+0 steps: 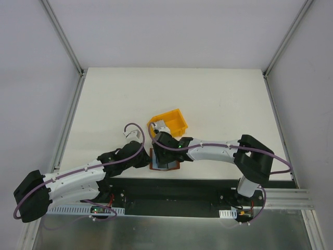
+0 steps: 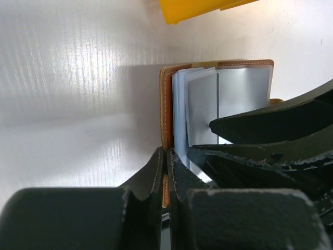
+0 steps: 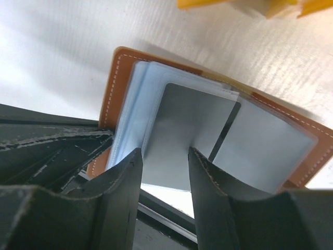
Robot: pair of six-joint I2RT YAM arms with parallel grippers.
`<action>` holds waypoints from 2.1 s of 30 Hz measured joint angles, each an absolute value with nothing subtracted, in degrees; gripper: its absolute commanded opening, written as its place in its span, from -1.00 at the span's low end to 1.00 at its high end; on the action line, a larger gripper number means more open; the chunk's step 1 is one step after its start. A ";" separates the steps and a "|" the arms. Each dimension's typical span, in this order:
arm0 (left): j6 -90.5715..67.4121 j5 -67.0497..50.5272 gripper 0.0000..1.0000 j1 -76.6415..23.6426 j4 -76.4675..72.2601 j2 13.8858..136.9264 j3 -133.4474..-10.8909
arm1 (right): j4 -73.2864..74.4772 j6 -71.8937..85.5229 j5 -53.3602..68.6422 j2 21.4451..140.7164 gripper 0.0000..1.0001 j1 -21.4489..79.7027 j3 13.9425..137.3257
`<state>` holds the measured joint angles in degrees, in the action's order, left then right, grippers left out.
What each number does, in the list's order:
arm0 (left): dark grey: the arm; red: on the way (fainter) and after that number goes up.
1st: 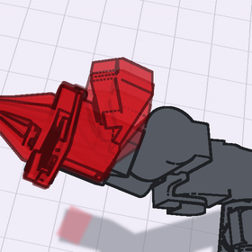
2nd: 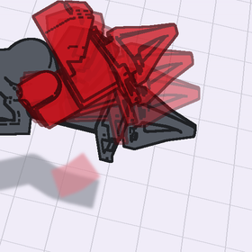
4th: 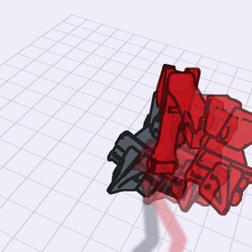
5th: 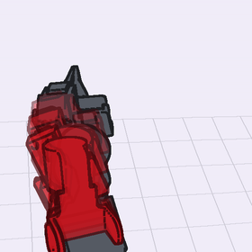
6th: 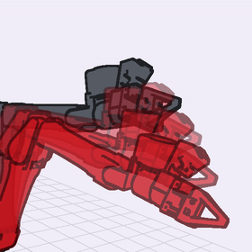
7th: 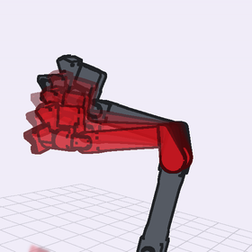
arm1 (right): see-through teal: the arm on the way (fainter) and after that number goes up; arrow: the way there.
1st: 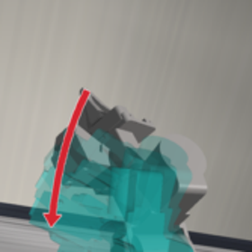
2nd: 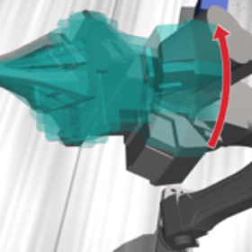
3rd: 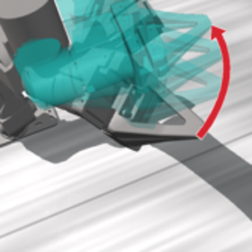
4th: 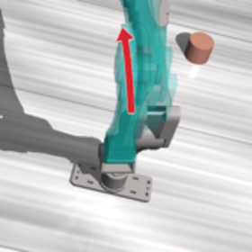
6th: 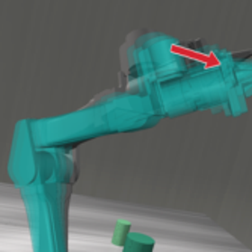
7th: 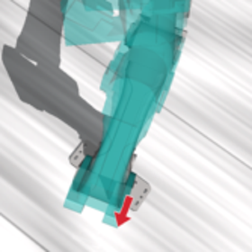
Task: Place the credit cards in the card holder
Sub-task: Turn over the card slot in the card holder.
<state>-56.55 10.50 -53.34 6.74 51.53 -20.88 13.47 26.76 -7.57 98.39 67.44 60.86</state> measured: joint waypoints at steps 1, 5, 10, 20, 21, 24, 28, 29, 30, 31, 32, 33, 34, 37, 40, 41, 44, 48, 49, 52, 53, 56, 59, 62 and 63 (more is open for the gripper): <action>-56.60 10.50 -1.00 -53.34 6.72 51.44 -20.86 | 14.04 26.70 -7.99 98.19 -0.16 67.46 60.86; -56.84 10.50 -1.00 -53.34 6.63 51.13 -20.80 | 15.79 26.30 -9.56 97.43 -0.17 67.66 60.86; -57.36 10.50 -1.00 -53.34 6.55 50.92 -20.62 | 17.32 26.17 -11.27 96.36 -0.19 67.94 60.86; -57.67 10.50 -1.00 -53.34 6.39 50.28 -19.62 | 19.55 26.06 -13.85 92.82 -0.25 67.99 60.84; -57.69 10.50 -1.00 -53.34 6.35 50.22 -19.53 | 19.73 26.06 -14.13 92.31 -0.25 67.99 60.84; -57.71 10.52 -1.00 -53.34 6.37 50.11 -19.33 | 20.08 26.09 -14.68 91.37 -0.27 67.99 60.82; -57.74 10.52 -1.00 -53.34 6.35 50.11 -19.22 | 20.40 26.15 -15.27 90.67 -0.31 67.99 59.83; -57.74 10.52 -1.00 -53.34 6.35 50.11 -19.22 | 20.40 26.28 -15.44 90.43 -0.31 67.99 59.40; -57.76 10.52 -1.00 -53.34 6.35 50.11 -19.22 | 20.47 26.35 -15.64 90.15 -0.32 67.99 58.98; -57.78 10.52 -1.00 -53.34 6.33 50.11 -19.22 | 20.45 26.44 -15.75 89.80 -0.32 67.96 58.50; -57.84 10.52 -1.00 -53.34 6.35 50.11 -19.22 | 20.47 26.55 -15.88 89.38 -0.32 67.96 58.04; -57.87 10.52 -1.00 -53.34 6.35 50.11 -19.22 | 20.40 26.70 -16.08 88.86 -0.32 67.90 57.47; -57.89 10.52 -1.00 -53.34 6.35 50.13 -19.22 | 20.45 26.79 -16.19 88.38 -0.32 67.85 57.06; -57.91 10.52 -1.00 -53.34 6.35 50.13 -19.22 | 20.47 27.18 -16.73 86.80 -0.33 67.59 55.07; -57.91 10.52 -1.00 -53.34 6.35 50.13 -19.22 | 20.73 27.66 -16.97 86.15 -0.32 67.11 53.28; -57.93 10.52 -1.00 -53.34 6.35 50.13 -19.22 | 20.78 27.83 -17.02 86.04 -0.32 66.87 52.77; -57.95 10.52 -1.00 -53.34 6.35 50.13 -19.22 | 20.80 28.18 -17.08 85.60 -0.32 66.28 51.24; -57.95 10.52 -1.00 -53.34 6.35 50.13 -19.22 | 20.78 28.38 -17.08 85.21 -0.31 65.78 50.68; -57.95 10.52 -1.00 -53.34 6.35 50.13 -19.22 | 20.78 28.38 -17.08 85.10 -0.31 65.73 50.68; -57.93 10.52 -1.00 -53.34 6.35 50.13 -19.22 | 20.64 28.16 -16.62 84.38 -0.26 65.36 50.68; -57.93 10.50 -1.00 -53.34 6.35 50.13 -19.22 | 20.49 27.99 -16.23 84.05 -0.23 65.14 50.68; -57.91 10.50 -1.00 -53.34 6.35 50.13 -19.22 | 19.81 27.35 -15.35 82.63 -0.08 64.20 50.81; -57.91 10.50 -1.00 -53.34 6.35 50.13 -19.25 | 19.51 26.20 -14.85 80.73 0.01 63.13 51.22; -57.93 10.50 -1.00 -53.34 6.35 50.11 -19.25 | 18.90 24.45 -13.58 79.09 0.10 61.21 52.82; -57.93 10.50 -1.00 -53.34 6.35 50.09 -19.25 | 18.63 23.81 -12.93 78.96 0.11 60.29 53.52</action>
